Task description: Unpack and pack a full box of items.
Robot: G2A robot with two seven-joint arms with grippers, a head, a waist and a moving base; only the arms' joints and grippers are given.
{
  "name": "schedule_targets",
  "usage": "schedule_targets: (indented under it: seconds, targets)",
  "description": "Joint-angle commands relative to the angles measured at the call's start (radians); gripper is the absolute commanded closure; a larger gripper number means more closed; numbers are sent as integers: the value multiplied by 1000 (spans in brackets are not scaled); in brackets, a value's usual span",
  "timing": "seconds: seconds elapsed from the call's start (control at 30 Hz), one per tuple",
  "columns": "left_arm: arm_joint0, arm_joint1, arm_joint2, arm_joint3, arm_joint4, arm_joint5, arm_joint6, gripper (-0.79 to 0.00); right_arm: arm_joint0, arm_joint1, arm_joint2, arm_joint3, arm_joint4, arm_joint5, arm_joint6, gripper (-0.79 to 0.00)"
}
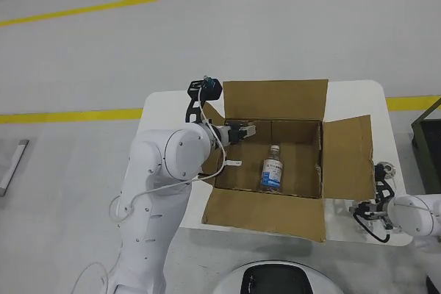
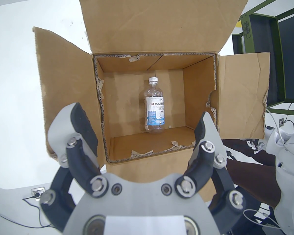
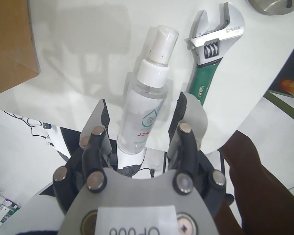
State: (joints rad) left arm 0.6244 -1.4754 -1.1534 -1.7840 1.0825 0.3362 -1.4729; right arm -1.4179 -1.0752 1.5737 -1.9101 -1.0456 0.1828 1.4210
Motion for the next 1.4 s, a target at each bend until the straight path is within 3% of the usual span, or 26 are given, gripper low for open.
schedule_targets:
  seconds: [0.0,0.17,0.4,0.57,0.63,0.7,0.83,1.1,1.37]
  targets:
    - [0,0,0,0,0,0,0,-785,5,0,-10,6,-4,3,-3,-462]
    - [0,0,0,0,0,0,0,-785,22,-2,-34,26,-15,8,-9,-391]
    - [0,0,0,0,0,0,0,-785,38,-3,-62,47,-28,8,-15,-382]
    - [0,0,0,0,0,0,0,-785,46,-3,-72,62,-39,5,-17,-332]
    - [0,0,0,0,0,0,0,-785,49,-3,-74,67,-41,4,-18,-231]
    - [0,0,0,0,0,0,0,-785,51,-3,-75,70,-41,6,-18,0]
    - [0,0,0,0,0,0,0,-785,55,-2,-51,62,-10,18,-16,0]
    - [0,0,0,0,0,0,0,-785,47,8,146,8,140,32,-41,0]
    - [0,0,0,0,0,0,0,-785,14,12,464,2,533,-53,-177,0]
